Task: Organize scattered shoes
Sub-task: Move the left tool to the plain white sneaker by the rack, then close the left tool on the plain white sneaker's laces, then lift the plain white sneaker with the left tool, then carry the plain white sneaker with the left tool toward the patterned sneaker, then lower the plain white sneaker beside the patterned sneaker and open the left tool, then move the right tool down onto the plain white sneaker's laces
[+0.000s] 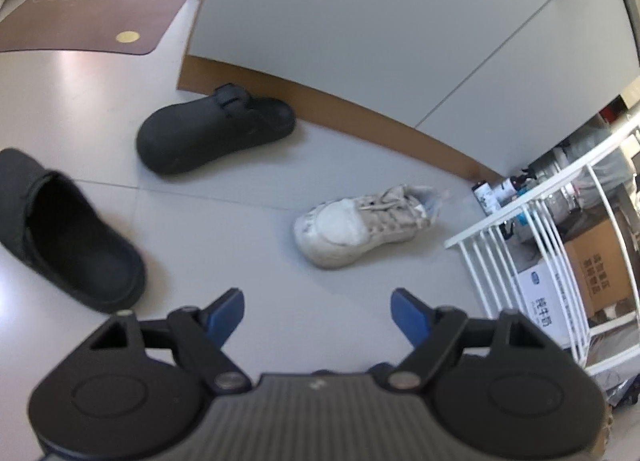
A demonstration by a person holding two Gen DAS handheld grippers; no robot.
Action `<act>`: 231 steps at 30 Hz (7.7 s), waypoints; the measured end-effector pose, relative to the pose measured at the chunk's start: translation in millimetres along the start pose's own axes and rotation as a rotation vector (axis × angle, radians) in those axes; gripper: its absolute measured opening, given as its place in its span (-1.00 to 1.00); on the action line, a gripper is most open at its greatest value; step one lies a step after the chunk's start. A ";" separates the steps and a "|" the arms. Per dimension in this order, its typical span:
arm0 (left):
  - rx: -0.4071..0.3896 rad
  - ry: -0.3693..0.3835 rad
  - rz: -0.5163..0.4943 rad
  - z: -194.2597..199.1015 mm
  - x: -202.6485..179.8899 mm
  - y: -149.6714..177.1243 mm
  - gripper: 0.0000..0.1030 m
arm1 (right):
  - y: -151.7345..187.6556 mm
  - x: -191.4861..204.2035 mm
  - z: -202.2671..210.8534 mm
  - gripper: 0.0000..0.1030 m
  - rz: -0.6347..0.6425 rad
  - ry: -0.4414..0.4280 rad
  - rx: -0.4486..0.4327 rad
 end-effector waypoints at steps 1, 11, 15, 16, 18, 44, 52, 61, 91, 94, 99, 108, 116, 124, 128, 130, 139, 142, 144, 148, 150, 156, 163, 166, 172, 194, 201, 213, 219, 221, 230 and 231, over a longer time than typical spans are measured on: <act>0.002 -0.003 -0.008 -2.5 -8.8 -3.7 0.59 | -3.4 -3.3 3.3 0.70 -0.010 -0.008 -0.015; 0.017 0.052 0.013 -64.3 -101.9 -40.8 0.50 | -16.5 -35.6 28.6 0.70 -0.049 0.017 -0.096; 0.018 0.047 0.026 -95.7 -124.5 -53.0 0.34 | -13.7 -54.3 31.1 0.70 -0.087 0.045 -0.095; 0.019 0.044 0.029 -101.6 -127.2 -54.5 0.31 | -12.2 -59.5 31.9 0.70 -0.096 0.056 -0.095; 0.022 0.034 0.061 -120.8 -131.3 -57.8 0.29 | -9.5 -65.8 32.3 0.70 -0.109 0.065 -0.093; 0.079 -0.044 0.173 -254.0 -125.5 -58.3 -0.46 | 19.3 -146.7 42.6 0.70 -0.258 0.273 -0.060; 0.062 0.017 0.312 -276.9 -112.8 -55.0 -0.46 | 26.2 -158.6 43.3 0.70 -0.272 0.316 -0.047; 0.024 0.065 0.364 -295.2 -103.4 -67.8 -0.46 | 31.5 -158.2 38.4 0.70 -0.256 0.331 -0.031; -0.058 0.052 0.004 -183.3 -139.3 -118.6 -0.82 | 21.5 -126.8 23.3 0.70 -0.230 0.278 -0.052; -0.079 0.067 -0.003 -151.6 -134.5 -126.2 -0.82 | 13.8 -117.4 24.4 0.70 -0.227 0.269 -0.069; -0.112 0.056 0.001 -84.9 -117.6 -132.1 -0.82 | -5.1 -96.5 34.0 0.70 -0.184 0.258 -0.089; -0.133 -0.045 0.017 28.8 -64.8 -117.2 -0.82 | -51.2 -54.7 83.2 0.70 -0.087 0.209 -0.064; -0.167 -0.113 0.092 132.2 14.3 -77.8 -0.82 | -125.1 2.1 150.6 0.70 0.047 0.147 -0.068; -0.173 -0.142 0.143 180.1 75.5 -39.6 -0.82 | -162.6 77.0 188.8 0.70 0.170 0.120 -0.061; -0.154 -0.150 0.166 184.8 105.8 -19.5 -0.82 | -172.2 118.9 204.4 0.71 0.146 0.086 -0.053; -0.149 -0.160 0.179 186.0 120.3 -11.1 -0.82 | -171.5 137.0 210.9 0.71 0.171 0.074 -0.052; -0.113 -0.211 0.223 184.2 178.7 19.5 -0.82 | -125.7 168.4 185.9 0.72 0.191 0.071 0.048; -0.101 -0.219 0.208 183.6 188.8 24.9 -0.82 | -104.7 169.0 166.6 0.72 0.150 0.056 0.119; -0.087 -0.230 0.197 182.9 197.3 28.8 -0.82 | -96.6 173.3 159.2 0.72 0.155 0.040 0.144; -0.074 -0.241 0.212 184.6 215.1 36.5 -0.82 | -88.6 172.4 152.8 0.72 0.166 0.047 0.165; -0.055 -0.250 0.216 183.0 225.6 41.6 -0.82 | -83.6 172.5 151.9 0.72 0.166 0.048 0.176; -0.029 -0.273 0.189 184.1 242.3 46.8 -0.82 | -75.9 177.3 132.6 0.72 0.205 0.045 0.221; 0.018 -0.291 0.166 174.7 252.6 57.3 -0.81 | -71.2 184.3 118.1 0.72 0.228 0.025 0.262; 0.021 -0.291 0.164 172.3 255.2 59.1 -0.82 | -65.7 188.1 113.2 0.72 0.241 0.018 0.282; 0.031 -0.264 0.139 165.4 245.5 59.0 -1.00 | -60.1 191.6 112.0 0.72 0.254 0.011 0.297; 0.029 -0.273 0.169 212.6 162.4 61.1 -0.54 | -110.1 205.9 155.6 0.72 0.045 -0.054 0.185; 0.006 -0.349 0.133 247.6 112.9 71.3 -0.03 | -99.6 200.4 171.1 0.72 -0.033 -0.089 0.172; -0.002 -0.336 0.159 239.2 110.9 84.2 0.27 | -80.1 166.3 119.2 0.72 -0.133 -0.025 0.239; 0.018 -0.389 0.120 234.7 130.3 90.6 0.31 | -80.5 179.4 84.3 0.72 -0.174 -0.053 0.203; 0.034 -0.399 0.128 233.2 134.9 90.3 0.31 | -75.3 182.9 71.1 0.72 -0.207 -0.075 0.203; -0.023 -0.346 0.145 229.0 121.3 65.8 0.34 | -54.4 205.5 12.4 0.72 -0.326 -0.156 0.178; -0.023 -0.347 0.144 228.3 121.2 65.3 0.34 | -53.3 206.9 6.1 0.72 -0.335 -0.166 0.176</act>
Point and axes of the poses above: each gripper's, at about its wrist camera, not at the fingertips, and z roughly against the way its jaws point, x to its left, y to its underside, the point moved 10 cm from there along -z, roughly the way its jaws point, and after that the axes turned 7 degrees about z, right-handed, at the moved point
